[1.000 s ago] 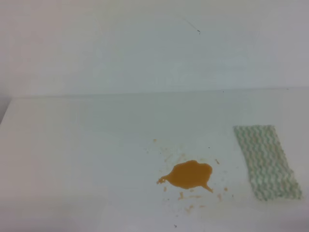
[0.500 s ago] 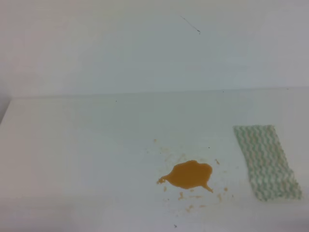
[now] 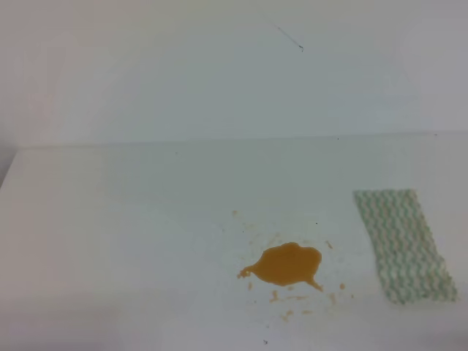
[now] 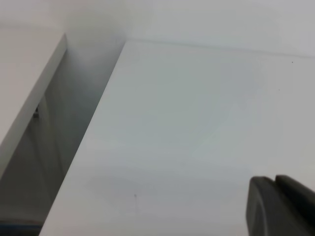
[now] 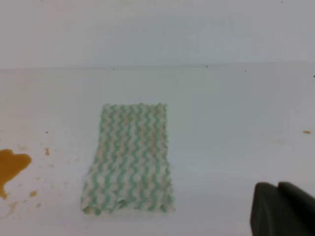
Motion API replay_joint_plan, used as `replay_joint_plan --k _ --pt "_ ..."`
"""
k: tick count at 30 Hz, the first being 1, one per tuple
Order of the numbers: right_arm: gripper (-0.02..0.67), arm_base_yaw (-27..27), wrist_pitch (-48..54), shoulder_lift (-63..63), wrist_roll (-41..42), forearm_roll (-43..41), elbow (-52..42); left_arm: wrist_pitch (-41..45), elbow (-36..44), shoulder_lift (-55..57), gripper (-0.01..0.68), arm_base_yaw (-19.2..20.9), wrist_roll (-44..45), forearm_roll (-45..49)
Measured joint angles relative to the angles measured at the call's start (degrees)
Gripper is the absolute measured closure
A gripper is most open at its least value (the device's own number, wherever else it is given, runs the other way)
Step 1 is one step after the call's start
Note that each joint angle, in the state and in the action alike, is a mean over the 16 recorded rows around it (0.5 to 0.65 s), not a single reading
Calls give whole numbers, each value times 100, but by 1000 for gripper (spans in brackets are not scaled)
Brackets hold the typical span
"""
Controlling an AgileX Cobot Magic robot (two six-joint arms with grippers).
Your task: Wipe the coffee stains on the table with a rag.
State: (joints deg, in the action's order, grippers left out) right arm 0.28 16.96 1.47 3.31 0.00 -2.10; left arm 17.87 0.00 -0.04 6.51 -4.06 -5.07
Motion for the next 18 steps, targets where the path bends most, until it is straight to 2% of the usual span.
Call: replay_joint_plan --k 18 --pt "652 0 -77 0 1 -411 0 0 0 0 675 0 0 0"
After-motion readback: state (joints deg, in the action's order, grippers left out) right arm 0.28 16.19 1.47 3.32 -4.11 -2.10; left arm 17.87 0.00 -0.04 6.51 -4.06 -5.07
